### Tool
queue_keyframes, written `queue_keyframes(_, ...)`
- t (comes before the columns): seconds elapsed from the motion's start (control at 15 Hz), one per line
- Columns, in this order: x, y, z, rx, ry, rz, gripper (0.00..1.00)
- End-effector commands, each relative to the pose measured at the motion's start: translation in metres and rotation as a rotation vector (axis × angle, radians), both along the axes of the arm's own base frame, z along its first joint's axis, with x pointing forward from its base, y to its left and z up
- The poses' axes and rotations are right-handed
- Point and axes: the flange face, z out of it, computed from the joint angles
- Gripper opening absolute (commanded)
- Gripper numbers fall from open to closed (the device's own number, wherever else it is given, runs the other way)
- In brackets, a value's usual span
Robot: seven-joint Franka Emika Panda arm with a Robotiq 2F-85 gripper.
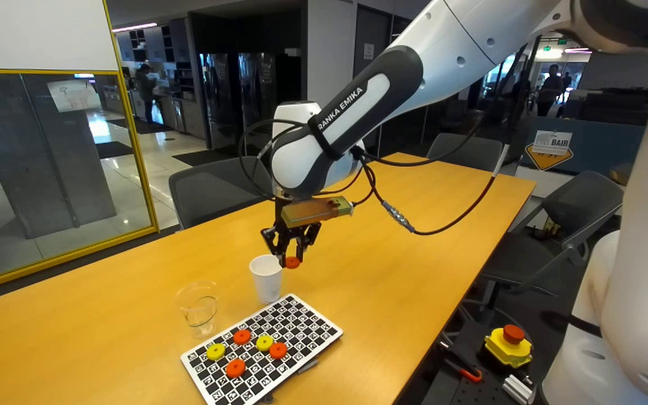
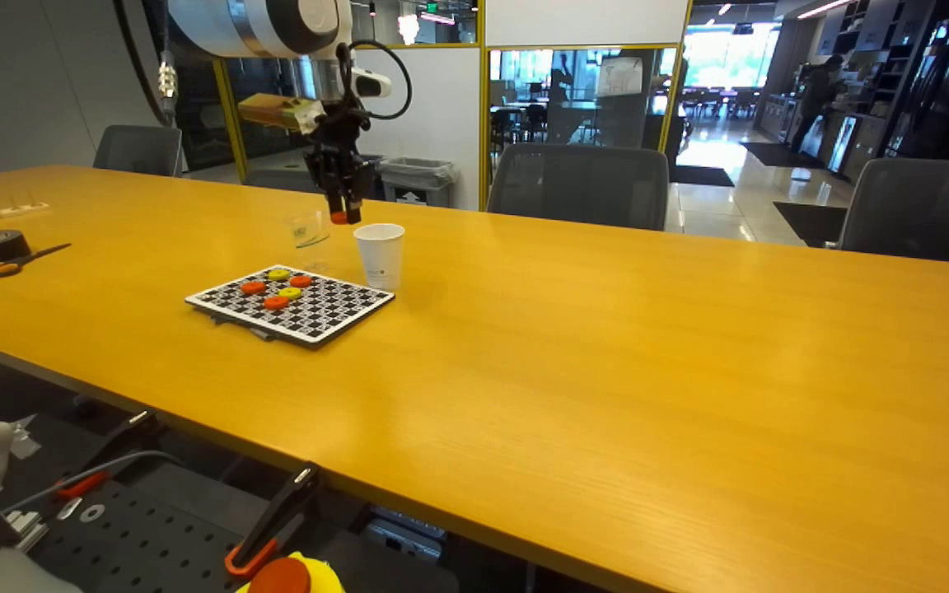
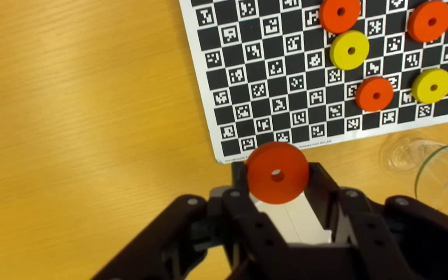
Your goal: Put the orange rings inside the white cup and the yellow rings inside the clear cup
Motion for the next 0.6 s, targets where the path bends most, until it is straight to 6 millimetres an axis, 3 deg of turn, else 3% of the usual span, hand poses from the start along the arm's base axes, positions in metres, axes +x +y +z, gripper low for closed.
queue_keyframes(0.0, 0.025, -0.003, 0.024, 0.019, -0.036, 0.029, 0.24)
queue_keyframes(0.2, 0.045, -0.003, 0.031, 0.029, -0.053, 0.042, 0.24)
queue_keyframes(0.53, 0.074, 0.003, 0.021, 0.062, -0.049, 0.059, 0.24)
